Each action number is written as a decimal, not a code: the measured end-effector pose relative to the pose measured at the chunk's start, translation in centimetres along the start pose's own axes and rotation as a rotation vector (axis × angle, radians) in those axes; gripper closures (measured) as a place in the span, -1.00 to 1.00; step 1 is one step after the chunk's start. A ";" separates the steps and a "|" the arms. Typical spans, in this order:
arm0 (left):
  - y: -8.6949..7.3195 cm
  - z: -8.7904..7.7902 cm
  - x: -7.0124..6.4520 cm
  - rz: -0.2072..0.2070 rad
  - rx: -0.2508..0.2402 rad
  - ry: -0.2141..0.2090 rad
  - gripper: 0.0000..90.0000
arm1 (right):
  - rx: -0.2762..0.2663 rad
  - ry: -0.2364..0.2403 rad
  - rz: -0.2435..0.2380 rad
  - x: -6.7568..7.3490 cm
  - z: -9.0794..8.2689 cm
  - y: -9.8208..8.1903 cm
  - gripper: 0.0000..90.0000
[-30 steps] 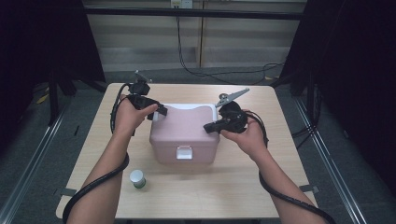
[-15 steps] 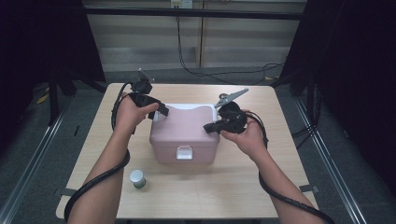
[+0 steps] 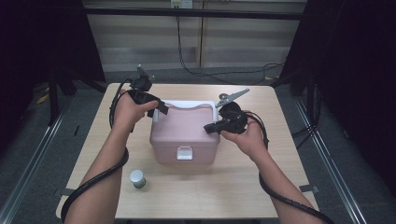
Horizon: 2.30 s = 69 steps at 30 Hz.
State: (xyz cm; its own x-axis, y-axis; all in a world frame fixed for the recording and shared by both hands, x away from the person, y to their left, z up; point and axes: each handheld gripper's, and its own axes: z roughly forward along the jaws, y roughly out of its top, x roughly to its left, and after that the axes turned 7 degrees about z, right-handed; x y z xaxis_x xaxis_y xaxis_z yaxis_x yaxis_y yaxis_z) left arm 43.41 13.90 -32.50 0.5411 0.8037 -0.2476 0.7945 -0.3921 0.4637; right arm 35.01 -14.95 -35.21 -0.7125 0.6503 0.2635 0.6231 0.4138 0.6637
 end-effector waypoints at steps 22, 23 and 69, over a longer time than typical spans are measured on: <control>-0.3 -1.3 -0.4 0.023 0.028 0.006 -0.13 | 0.013 -0.023 0.018 0.3 0.0 0.2 1.00; -0.3 -1.5 -0.3 0.031 0.038 0.002 -0.13 | 0.015 -0.024 0.016 0.3 0.0 0.2 1.00; -0.9 -2.8 -1.6 0.117 0.020 0.033 0.02 | 0.011 -0.035 0.053 0.4 0.1 0.3 1.00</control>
State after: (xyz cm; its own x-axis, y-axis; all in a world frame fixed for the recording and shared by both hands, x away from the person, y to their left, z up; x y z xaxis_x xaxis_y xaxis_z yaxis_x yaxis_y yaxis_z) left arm 41.03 14.26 -30.11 0.6213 0.7662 -0.1641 0.7320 -0.4927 0.4705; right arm 34.94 -14.48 -35.02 -0.6669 0.6932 0.2734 0.6632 0.3848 0.6420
